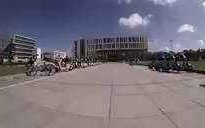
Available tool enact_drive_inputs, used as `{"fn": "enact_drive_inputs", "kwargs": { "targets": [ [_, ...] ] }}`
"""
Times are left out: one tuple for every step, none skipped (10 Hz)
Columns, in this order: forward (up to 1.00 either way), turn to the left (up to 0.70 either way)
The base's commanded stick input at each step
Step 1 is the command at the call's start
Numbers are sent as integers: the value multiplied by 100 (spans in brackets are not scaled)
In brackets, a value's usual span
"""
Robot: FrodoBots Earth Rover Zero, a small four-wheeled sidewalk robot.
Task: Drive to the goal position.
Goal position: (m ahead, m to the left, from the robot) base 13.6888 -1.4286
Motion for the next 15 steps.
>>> {"fn": "enact_drive_inputs", "kwargs": {
  "targets": [
    [70, -33],
    [70, -34],
    [70, -33],
    [70, -4],
    [70, 0],
    [70, -2],
    [70, -5],
    [70, -16],
    [70, -31],
    [70, -32],
    [70, -31],
    [70, -16],
    [70, 0],
    [70, 0],
    [70, 0]
  ]
}}
